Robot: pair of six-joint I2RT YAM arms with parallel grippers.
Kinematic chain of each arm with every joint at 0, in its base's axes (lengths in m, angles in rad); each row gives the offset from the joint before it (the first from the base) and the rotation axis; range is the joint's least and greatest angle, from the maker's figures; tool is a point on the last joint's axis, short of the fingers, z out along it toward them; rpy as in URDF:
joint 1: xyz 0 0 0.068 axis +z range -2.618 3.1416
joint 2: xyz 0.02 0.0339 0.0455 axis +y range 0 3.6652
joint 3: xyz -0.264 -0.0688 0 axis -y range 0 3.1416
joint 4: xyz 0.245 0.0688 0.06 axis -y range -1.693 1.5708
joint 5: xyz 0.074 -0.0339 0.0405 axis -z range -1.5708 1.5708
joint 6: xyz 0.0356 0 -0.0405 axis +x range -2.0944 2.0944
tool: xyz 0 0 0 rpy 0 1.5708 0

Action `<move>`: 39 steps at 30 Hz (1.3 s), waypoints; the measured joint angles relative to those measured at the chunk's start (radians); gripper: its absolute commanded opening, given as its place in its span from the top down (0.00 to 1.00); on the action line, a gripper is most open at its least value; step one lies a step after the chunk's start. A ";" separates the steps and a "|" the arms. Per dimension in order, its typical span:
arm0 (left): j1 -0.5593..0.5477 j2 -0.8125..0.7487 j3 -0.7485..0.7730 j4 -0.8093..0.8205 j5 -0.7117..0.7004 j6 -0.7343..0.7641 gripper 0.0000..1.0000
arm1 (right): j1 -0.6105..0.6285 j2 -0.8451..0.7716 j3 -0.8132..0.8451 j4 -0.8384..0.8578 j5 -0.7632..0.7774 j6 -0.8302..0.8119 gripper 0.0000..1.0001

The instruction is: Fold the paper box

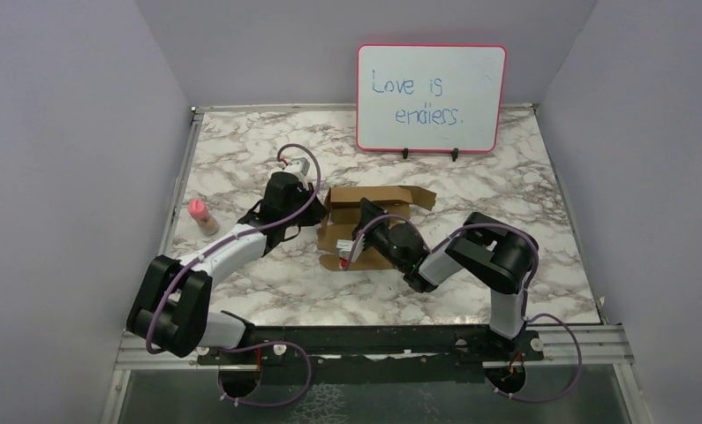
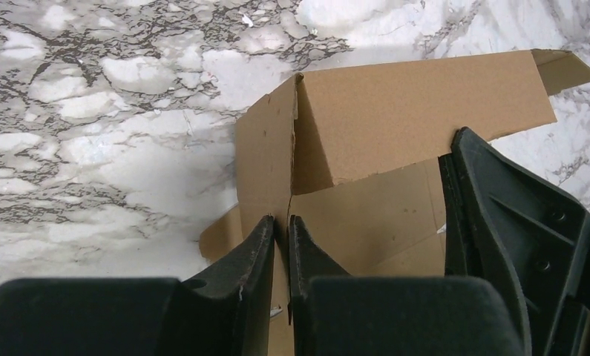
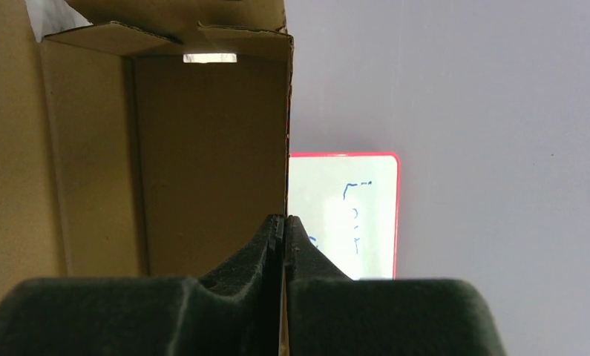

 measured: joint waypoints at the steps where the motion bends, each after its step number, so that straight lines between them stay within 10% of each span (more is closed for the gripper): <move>1: 0.000 0.002 -0.002 0.006 0.001 -0.004 0.84 | 0.002 0.009 0.000 0.016 0.005 -0.008 0.87; 25: 0.000 -0.041 -0.082 0.166 0.064 -0.147 0.43 | 0.011 0.050 -0.013 0.109 0.060 -0.037 0.86; 39: 0.000 -0.024 -0.066 0.237 0.035 -0.198 0.54 | 0.021 0.060 -0.021 0.109 0.068 -0.034 0.86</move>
